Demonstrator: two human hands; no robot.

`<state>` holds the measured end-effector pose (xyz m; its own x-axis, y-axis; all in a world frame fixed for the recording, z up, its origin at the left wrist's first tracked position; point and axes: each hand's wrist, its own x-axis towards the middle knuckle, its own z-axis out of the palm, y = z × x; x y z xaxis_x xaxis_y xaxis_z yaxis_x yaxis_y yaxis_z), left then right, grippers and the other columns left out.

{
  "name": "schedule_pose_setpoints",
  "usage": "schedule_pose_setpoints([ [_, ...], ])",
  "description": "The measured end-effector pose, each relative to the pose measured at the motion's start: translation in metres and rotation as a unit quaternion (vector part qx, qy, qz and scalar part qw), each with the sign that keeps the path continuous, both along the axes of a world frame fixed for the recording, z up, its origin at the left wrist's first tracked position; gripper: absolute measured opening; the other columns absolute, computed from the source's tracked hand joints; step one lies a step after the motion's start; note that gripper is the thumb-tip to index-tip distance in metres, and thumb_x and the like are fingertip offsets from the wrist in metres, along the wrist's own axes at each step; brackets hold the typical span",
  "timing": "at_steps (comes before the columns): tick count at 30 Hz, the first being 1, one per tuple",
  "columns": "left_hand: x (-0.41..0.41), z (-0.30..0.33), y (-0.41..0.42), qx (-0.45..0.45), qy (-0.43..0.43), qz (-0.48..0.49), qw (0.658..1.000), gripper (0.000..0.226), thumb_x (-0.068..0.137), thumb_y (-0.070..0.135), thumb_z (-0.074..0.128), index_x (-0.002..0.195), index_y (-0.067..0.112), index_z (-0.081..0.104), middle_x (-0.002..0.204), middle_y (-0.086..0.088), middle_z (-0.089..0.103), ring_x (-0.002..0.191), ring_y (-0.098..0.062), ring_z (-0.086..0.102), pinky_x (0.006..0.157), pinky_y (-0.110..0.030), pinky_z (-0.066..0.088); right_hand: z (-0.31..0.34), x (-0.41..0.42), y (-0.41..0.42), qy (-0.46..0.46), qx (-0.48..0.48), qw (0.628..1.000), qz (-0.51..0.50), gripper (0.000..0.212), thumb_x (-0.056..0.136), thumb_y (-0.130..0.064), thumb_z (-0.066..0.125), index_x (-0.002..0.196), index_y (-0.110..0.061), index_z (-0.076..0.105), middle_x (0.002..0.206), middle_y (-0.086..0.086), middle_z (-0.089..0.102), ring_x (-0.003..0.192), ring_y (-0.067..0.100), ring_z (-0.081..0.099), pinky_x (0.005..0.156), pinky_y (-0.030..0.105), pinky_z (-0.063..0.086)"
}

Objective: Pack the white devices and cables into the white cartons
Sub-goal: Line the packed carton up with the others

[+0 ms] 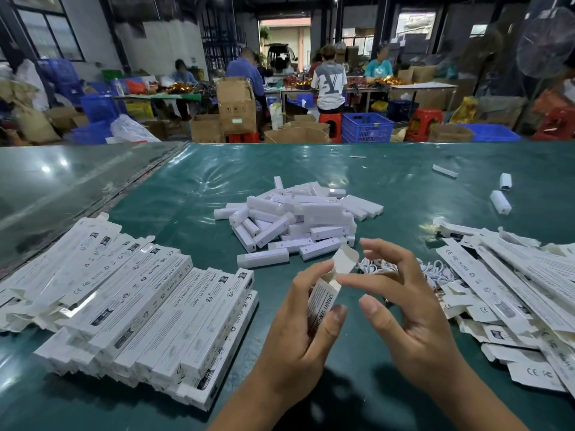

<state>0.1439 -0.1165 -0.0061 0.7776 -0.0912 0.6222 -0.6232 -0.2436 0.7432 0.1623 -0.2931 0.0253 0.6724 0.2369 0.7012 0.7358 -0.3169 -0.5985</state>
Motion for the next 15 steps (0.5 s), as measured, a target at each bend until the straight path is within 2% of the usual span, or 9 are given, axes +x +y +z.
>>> schedule_pose_setpoints([
  [2, -0.001, 0.002, 0.0, -0.001, -0.021, -0.001, 1.0, 0.041, 0.1, 0.05, 0.052, 0.139, 0.045, 0.04, 0.112, 0.021, 0.054, 0.075, 0.008, 0.053, 0.069, -0.007, 0.037, 0.0, 0.0, 0.001, 0.02, 0.021, 0.999, 0.022, 0.033, 0.101, -0.049, 0.052, 0.119, -0.033, 0.074, 0.137, 0.0, 0.057, 0.13, 0.023, 0.054, 0.103, 0.028, 0.044],
  [3, -0.001, 0.003, -0.001, 0.004, -0.04, 0.001, 0.999, 0.038, 0.1, 0.047, 0.054, 0.137, 0.042, 0.042, 0.114, 0.022, 0.053, 0.073, 0.006, 0.051, 0.068, -0.008, 0.037, -0.001, 0.0, 0.001, 0.046, 0.067, 0.996, 0.046, 0.035, 0.1, -0.053, 0.052, 0.118, -0.033, 0.074, 0.129, 0.0, 0.063, 0.122, 0.019, 0.06, 0.1, 0.027, 0.046],
  [4, -0.002, 0.005, -0.002, 0.014, -0.059, 0.005, 0.998, 0.036, 0.101, 0.045, 0.055, 0.134, 0.04, 0.043, 0.117, 0.023, 0.052, 0.073, 0.004, 0.05, 0.067, -0.009, 0.038, 0.0, 0.0, 0.003, 0.093, 0.147, 0.981, 0.084, 0.037, 0.098, -0.055, 0.055, 0.118, -0.03, 0.074, 0.118, 0.002, 0.069, 0.109, 0.016, 0.065, 0.094, 0.026, 0.049],
  [6, -0.002, 0.007, -0.005, 0.029, -0.081, 0.01, 0.996, 0.033, 0.1, 0.041, 0.058, 0.13, 0.037, 0.044, 0.118, 0.024, 0.05, 0.081, 0.008, 0.051, 0.073, -0.007, 0.037, 0.003, 0.0, 0.007, 0.217, 0.297, 0.917, 0.152, 0.047, 0.091, -0.058, 0.065, 0.118, -0.021, 0.072, 0.097, 0.012, 0.073, 0.088, 0.022, 0.067, 0.082, 0.029, 0.054],
  [7, -0.002, 0.006, -0.007, 0.034, -0.085, 0.009, 0.996, 0.033, 0.099, 0.041, 0.06, 0.128, 0.036, 0.045, 0.118, 0.023, 0.05, 0.086, 0.01, 0.051, 0.077, -0.006, 0.037, 0.003, 0.001, 0.007, 0.249, 0.309, 0.905, 0.156, 0.053, 0.087, -0.061, 0.068, 0.117, -0.017, 0.071, 0.094, 0.016, 0.072, 0.085, 0.023, 0.065, 0.079, 0.032, 0.054],
  [9, -0.001, 0.005, -0.01, 0.038, -0.092, 0.012, 0.995, 0.033, 0.099, 0.042, 0.06, 0.127, 0.034, 0.045, 0.119, 0.021, 0.051, 0.092, 0.01, 0.053, 0.081, -0.006, 0.039, 0.001, 0.001, 0.009, 0.249, 0.262, 0.923, 0.128, 0.058, 0.086, -0.065, 0.066, 0.114, -0.014, 0.074, 0.096, 0.016, 0.072, 0.085, 0.025, 0.064, 0.079, 0.036, 0.053],
  [12, -0.001, 0.002, -0.01, 0.018, -0.092, 0.005, 0.996, 0.034, 0.103, 0.044, 0.052, 0.133, 0.032, 0.044, 0.123, 0.018, 0.054, 0.106, -0.003, 0.06, 0.089, -0.015, 0.044, 0.005, -0.005, 0.012, 0.197, 0.208, 0.952, 0.111, 0.045, 0.095, -0.06, 0.055, 0.108, -0.023, 0.078, 0.089, 0.001, 0.071, 0.081, 0.017, 0.064, 0.078, 0.024, 0.051],
  [15, -0.004, -0.002, -0.011, -0.019, -0.06, -0.011, 0.998, 0.038, 0.103, 0.045, 0.051, 0.138, 0.039, 0.037, 0.123, 0.013, 0.059, 0.102, -0.013, 0.065, 0.085, -0.025, 0.05, 0.011, -0.01, 0.013, 0.149, 0.183, 0.967, 0.093, 0.035, 0.095, -0.056, 0.057, 0.101, -0.03, 0.079, 0.086, -0.005, 0.073, 0.078, 0.011, 0.066, 0.074, 0.016, 0.05],
])
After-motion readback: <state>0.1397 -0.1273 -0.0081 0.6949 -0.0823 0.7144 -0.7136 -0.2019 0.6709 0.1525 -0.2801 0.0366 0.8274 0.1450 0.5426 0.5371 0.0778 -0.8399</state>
